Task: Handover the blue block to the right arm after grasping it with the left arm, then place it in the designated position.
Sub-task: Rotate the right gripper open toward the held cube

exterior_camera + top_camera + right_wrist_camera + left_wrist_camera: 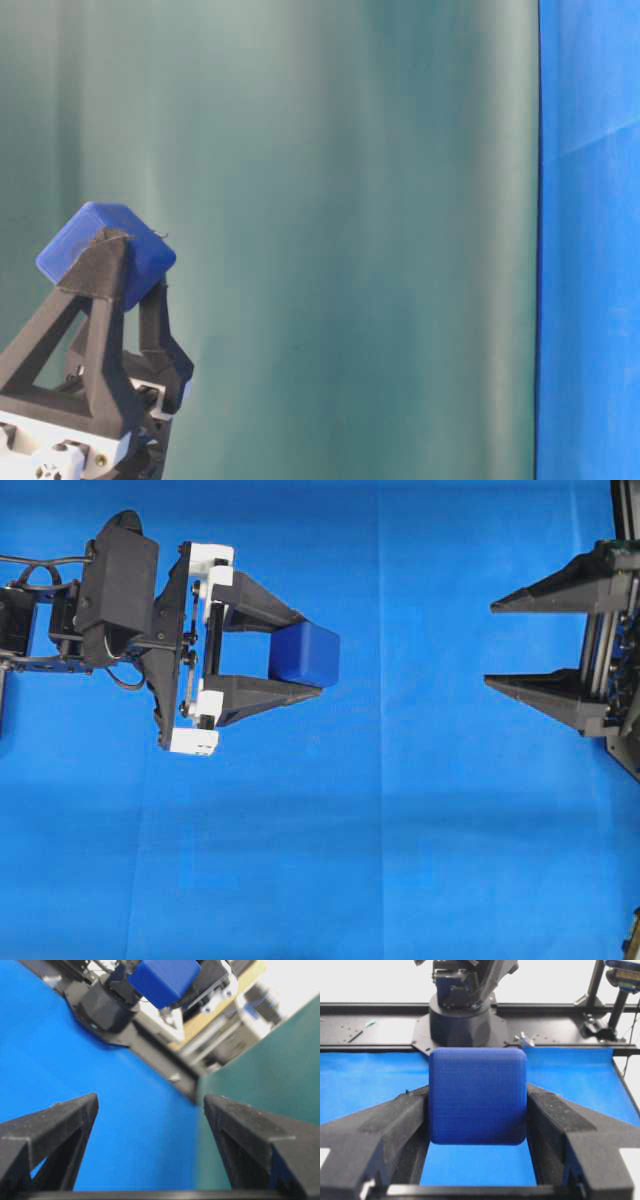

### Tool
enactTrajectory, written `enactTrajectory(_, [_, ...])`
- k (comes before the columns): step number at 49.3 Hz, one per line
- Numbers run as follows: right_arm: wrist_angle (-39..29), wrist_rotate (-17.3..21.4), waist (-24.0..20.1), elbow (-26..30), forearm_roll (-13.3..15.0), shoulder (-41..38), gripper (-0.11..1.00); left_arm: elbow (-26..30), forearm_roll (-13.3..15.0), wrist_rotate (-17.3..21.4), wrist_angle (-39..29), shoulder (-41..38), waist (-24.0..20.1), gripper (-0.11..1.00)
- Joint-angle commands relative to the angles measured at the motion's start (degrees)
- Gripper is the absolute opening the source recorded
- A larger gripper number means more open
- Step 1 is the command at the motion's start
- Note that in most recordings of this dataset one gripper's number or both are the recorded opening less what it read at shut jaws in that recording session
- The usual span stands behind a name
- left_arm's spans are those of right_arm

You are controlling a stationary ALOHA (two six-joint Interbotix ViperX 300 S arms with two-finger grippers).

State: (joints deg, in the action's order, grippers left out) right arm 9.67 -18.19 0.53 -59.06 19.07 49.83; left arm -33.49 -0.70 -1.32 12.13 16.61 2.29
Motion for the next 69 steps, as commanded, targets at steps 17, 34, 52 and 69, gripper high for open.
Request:
enactTrajectory(17, [3.87, -9.67, 0.09, 1.23, 10.02, -0.79, 0.96, 0.62, 0.18, -0.88, 0.79, 0.70, 0.26, 0.48])
enactTrajectory(34, [5.63, -12.48, 0.09, 1.23, 11.87, -1.41, 0.96, 0.62, 0.18, -0.88, 0.97, 0.62, 0.26, 0.49])
enactTrajectory(52, [5.54, -12.48, 0.09, 1.14, 12.22, -1.49, 0.96, 0.70, 0.18, -0.88, 0.97, 0.70, 0.26, 0.48])
enactTrajectory(69, [5.54, -12.48, 0.00, 1.14, 12.39, -1.67, 0.96, 0.70, 0.18, -0.88, 1.05, 0.70, 0.26, 0.48])
